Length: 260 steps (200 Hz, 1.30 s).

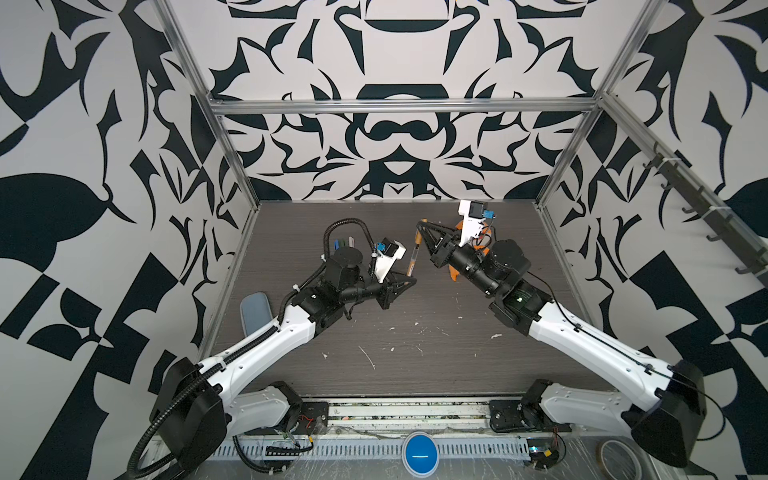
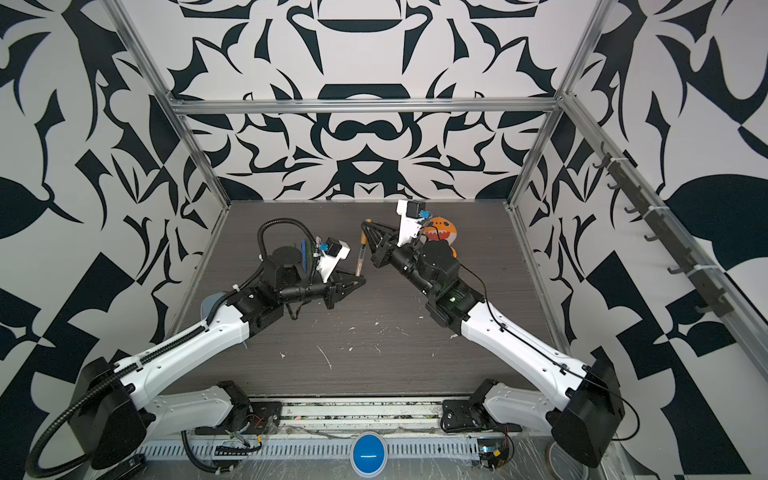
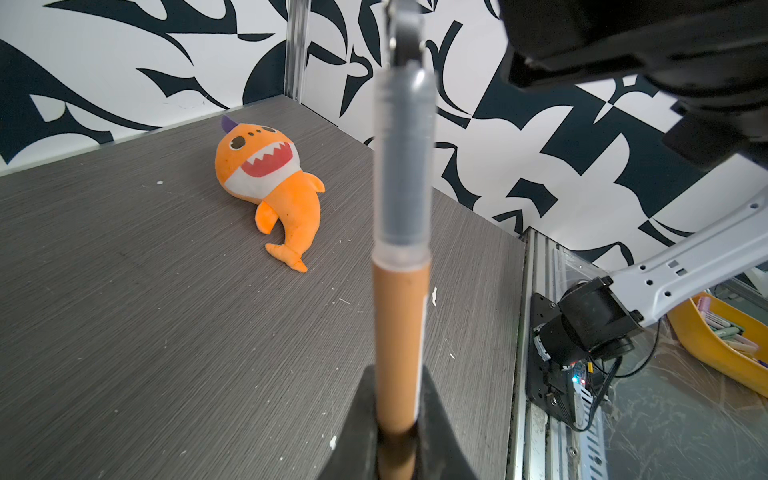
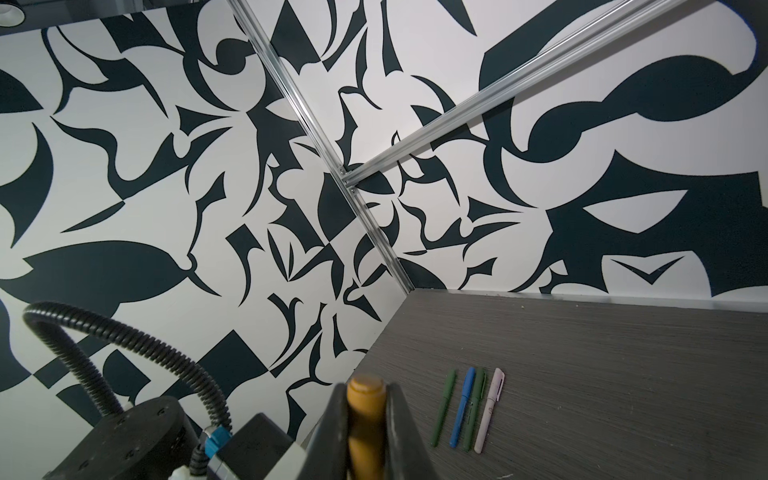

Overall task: Insert the pens into the pen caps
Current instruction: 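Align the tan cap above the brown pen's tip held by the left gripper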

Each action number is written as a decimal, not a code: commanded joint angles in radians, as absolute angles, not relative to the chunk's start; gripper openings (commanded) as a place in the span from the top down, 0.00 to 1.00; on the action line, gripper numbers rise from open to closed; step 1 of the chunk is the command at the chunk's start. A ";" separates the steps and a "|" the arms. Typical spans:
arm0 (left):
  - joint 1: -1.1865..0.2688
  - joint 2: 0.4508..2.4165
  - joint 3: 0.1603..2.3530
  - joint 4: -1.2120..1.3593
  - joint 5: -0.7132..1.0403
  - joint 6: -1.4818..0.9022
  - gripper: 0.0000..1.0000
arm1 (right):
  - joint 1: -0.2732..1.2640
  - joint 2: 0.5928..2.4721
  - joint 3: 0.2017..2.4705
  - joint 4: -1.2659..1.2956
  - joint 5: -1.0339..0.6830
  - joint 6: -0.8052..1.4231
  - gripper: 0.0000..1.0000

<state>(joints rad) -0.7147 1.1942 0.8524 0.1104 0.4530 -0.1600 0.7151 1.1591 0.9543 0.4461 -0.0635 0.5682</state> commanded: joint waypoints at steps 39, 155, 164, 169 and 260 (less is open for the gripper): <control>-0.725 1.197 0.879 0.125 0.472 -0.158 0.96 | 0.717 1.118 0.997 0.451 -0.028 0.495 0.98; -0.727 1.196 0.880 0.125 0.461 -0.159 0.96 | 0.716 1.129 0.969 0.407 -0.100 0.569 0.99; -0.726 1.194 0.877 0.129 0.459 -0.161 0.96 | 0.717 1.127 0.961 0.406 -0.100 0.571 0.99; -0.726 1.193 0.877 0.131 0.458 -0.162 0.96 | 0.717 1.124 0.955 0.406 -0.098 0.573 0.99; -0.726 1.175 0.852 0.191 0.436 -0.211 0.96 | 0.722 1.114 0.856 0.471 -0.130 0.665 0.96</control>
<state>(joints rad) -0.7258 1.1942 0.8505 0.1116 0.4500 -0.1844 0.7139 1.1332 0.8951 0.4339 -0.0944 0.6209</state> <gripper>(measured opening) 0.142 0.157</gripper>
